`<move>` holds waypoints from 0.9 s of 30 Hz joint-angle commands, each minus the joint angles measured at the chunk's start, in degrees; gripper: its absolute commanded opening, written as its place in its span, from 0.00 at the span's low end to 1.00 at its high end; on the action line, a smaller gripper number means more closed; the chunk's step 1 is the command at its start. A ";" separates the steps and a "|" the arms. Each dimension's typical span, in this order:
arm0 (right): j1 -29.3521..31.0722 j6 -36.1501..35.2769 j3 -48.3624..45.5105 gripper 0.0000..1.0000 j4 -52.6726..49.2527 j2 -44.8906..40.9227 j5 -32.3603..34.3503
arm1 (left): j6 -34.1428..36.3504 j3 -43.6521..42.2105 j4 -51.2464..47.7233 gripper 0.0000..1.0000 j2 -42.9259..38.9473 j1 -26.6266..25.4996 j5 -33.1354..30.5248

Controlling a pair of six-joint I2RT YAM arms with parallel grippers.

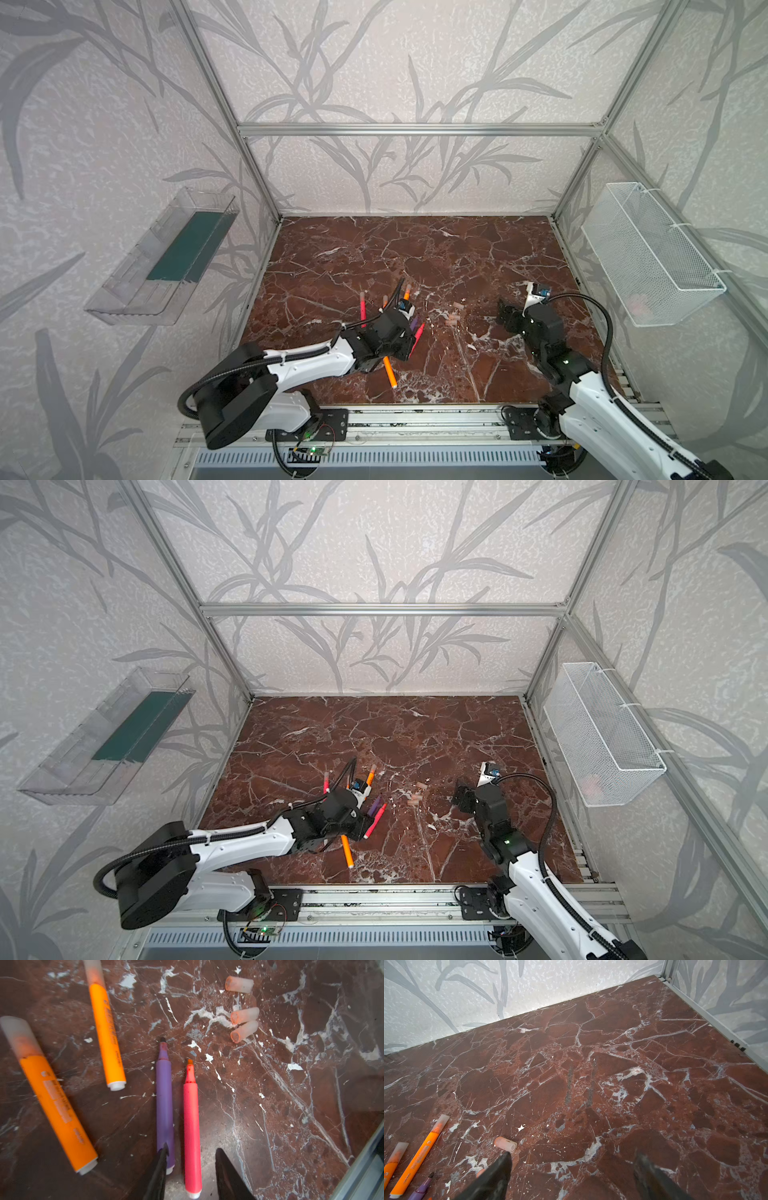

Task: Insert the pens into the pen caps
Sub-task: 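Lay the capped pink marker down with the left gripper while the right arm moves aside, then grasp the uncapped red-pink marker with the left gripper and lift it upright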

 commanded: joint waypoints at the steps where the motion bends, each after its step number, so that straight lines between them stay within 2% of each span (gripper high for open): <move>1: -0.08 -0.84 -0.14 0.90 0.87 -0.10 -0.20 | 1.13 3.12 -0.98 0.40 2.95 -1.39 -2.45; 20: -0.08 -0.92 -0.23 0.90 0.85 -0.46 -0.76 | 0.28 9.45 -8.99 0.38 13.62 -5.22 -7.55; 27: -0.08 -0.90 -0.23 0.90 0.86 -0.45 -0.69 | -0.48 9.58 -11.95 0.34 14.35 -7.00 -9.57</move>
